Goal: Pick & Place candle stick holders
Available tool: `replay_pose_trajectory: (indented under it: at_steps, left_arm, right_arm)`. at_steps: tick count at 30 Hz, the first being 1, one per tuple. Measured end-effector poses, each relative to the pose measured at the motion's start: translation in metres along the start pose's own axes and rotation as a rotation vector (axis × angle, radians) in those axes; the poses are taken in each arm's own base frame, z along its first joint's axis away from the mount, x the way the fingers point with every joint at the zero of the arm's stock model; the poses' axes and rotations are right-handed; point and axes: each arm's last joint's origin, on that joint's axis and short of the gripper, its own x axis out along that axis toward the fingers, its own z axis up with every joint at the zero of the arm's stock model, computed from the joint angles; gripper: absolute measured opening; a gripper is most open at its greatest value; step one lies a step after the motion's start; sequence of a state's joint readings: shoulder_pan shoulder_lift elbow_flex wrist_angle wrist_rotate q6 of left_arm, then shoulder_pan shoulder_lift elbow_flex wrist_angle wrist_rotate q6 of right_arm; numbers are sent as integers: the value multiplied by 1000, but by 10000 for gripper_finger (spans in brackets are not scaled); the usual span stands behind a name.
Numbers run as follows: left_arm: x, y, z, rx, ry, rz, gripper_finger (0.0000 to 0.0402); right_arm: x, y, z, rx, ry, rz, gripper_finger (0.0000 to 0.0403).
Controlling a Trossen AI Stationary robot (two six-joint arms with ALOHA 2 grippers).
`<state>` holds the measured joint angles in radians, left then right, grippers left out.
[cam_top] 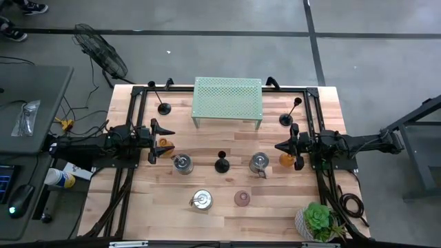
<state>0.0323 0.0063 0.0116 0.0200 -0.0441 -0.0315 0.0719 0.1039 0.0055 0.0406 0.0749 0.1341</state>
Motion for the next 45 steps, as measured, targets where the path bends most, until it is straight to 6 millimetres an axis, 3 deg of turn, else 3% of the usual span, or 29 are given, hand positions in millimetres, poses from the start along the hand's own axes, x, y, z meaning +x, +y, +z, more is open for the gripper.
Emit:
replay_pose_trajectory:
  at_steps: [42,45]
  left_arm:
    - [0,0,1,-44,-6,-12,283]
    - [0,2,1,-78,-13,64,283]
  right_arm:
    - [0,0,0,0,0,0,4]
    - [0,0,0,0,0,0,4]
